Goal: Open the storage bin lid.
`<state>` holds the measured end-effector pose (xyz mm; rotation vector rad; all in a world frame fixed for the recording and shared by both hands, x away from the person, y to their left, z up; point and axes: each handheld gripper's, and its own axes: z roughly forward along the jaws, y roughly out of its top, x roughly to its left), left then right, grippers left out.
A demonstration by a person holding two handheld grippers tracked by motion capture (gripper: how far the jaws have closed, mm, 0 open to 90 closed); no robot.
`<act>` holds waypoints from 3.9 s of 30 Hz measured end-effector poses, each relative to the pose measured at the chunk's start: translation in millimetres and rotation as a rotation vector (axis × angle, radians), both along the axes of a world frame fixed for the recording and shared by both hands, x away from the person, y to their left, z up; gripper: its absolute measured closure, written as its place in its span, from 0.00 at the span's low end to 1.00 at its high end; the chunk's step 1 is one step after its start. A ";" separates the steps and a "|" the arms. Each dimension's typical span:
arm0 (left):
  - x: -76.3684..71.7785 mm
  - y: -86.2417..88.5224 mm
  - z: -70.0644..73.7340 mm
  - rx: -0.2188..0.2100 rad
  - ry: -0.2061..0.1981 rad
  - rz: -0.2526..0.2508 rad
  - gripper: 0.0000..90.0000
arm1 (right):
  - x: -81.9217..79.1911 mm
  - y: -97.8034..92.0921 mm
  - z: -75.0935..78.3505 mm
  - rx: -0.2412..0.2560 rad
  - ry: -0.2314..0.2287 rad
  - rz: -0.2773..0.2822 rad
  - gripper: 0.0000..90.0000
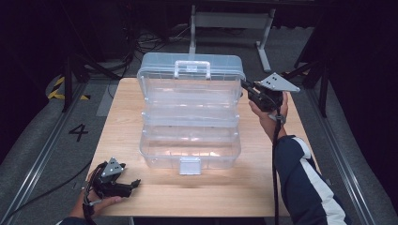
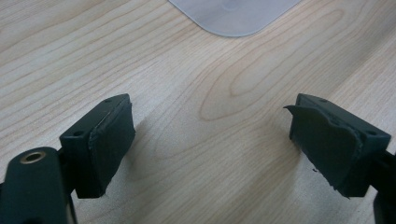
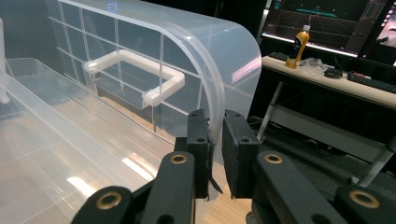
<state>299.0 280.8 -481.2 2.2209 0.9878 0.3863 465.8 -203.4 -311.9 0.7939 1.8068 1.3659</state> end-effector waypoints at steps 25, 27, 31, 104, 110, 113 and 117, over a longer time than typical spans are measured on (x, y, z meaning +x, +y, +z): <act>0.1 -0.1 0.0 0.000 -0.001 0.000 0.16 | 32.5 -1.6 7.2 0.008 0.072 0.016 0.91; 0.1 -0.1 0.1 0.002 0.000 0.000 0.16 | 33.8 -1.1 7.4 0.009 0.079 0.015 0.91; 0.1 -0.1 0.0 0.001 0.000 0.000 0.16 | 38.4 -1.2 7.9 -0.003 0.080 0.014 0.91; 0.8 -0.3 0.3 -0.002 0.006 -0.004 0.16 | 127.6 -5.2 -7.7 0.092 0.354 0.037 0.87; 0.6 -0.5 0.5 -0.002 0.005 -0.002 0.17 | 130.5 -5.6 -8.2 0.085 0.365 0.041 0.87; 0.8 -0.4 0.5 -0.001 0.003 -0.004 0.17 | 131.4 -5.2 -8.5 0.082 0.369 0.042 0.86; 1.3 -0.5 0.5 -0.002 0.005 -0.007 0.17 | 134.2 -5.3 -8.9 0.083 0.386 0.038 0.86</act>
